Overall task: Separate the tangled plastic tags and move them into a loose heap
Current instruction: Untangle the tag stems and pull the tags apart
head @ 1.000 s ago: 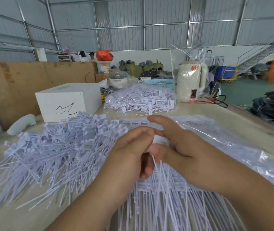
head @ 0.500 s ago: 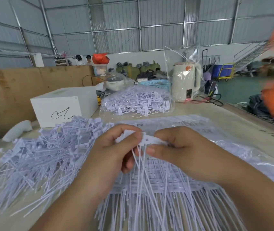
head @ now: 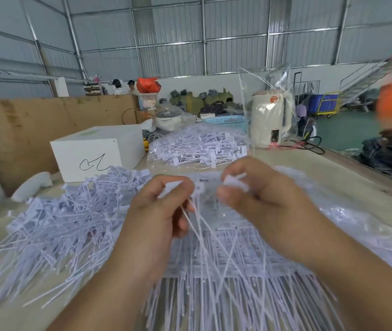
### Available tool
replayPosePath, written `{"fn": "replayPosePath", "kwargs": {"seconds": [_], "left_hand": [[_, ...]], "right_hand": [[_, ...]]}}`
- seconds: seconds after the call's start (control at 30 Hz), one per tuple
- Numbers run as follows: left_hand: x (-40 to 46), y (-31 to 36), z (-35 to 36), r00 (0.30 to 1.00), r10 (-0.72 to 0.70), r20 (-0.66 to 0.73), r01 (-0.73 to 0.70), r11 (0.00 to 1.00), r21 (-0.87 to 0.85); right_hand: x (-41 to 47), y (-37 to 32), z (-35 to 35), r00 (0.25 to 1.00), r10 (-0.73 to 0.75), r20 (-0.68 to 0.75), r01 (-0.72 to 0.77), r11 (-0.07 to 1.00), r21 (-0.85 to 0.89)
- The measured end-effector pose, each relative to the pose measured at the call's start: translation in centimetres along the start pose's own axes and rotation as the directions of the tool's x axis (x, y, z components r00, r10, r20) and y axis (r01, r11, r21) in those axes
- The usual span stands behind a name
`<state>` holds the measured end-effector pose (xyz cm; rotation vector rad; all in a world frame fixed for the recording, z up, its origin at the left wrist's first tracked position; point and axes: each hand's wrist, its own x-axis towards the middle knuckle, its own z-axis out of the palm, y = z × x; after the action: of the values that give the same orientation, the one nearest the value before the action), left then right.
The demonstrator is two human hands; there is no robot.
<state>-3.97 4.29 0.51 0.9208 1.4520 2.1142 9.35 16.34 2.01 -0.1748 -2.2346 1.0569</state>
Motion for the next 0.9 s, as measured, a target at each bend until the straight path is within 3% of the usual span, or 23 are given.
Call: {"fn": "replayPosePath", "kwargs": {"seconds": [0.1, 0.23, 0.33, 0.7, 0.8, 0.9], "left_hand": [[-0.3, -0.2, 0.2, 0.986, -0.037, 0.165, 0.014, 0.991, 0.136], [-0.7, -0.1, 0.3, 0.965, -0.019, 0.263, -0.025, 0.987, 0.161], [-0.9, 0.0, 0.4, 0.942, 0.052, 0.333, -0.138, 0.961, 0.241], [0.3, -0.2, -0.3, 0.979, 0.111, 0.168, -0.138, 0.977, 0.160], [0.0, -0.5, 0.4, 0.991, 0.096, 0.092, -0.099, 0.995, 0.029], [0.0, -0.5, 0.6, 1.000, -0.025, -0.001, 0.024, 0.985, -0.169]], "right_hand": [[-0.1, 0.3, 1.4, 0.981, 0.023, 0.194, 0.031, 0.962, -0.271], [-0.3, 0.4, 1.3, 0.969, 0.092, 0.228, -0.007, 0.938, -0.348], [-0.4, 0.1, 1.5, 0.969, 0.132, 0.207, -0.031, 0.903, -0.429], [0.3, -0.1, -0.7, 0.973, 0.123, 0.196, -0.066, 0.959, -0.277], [0.3, -0.1, 0.3, 0.994, 0.090, 0.066, -0.081, 0.989, -0.127], [0.7, 0.3, 0.3, 0.953, 0.056, -0.296, -0.050, 0.998, 0.028]]}}
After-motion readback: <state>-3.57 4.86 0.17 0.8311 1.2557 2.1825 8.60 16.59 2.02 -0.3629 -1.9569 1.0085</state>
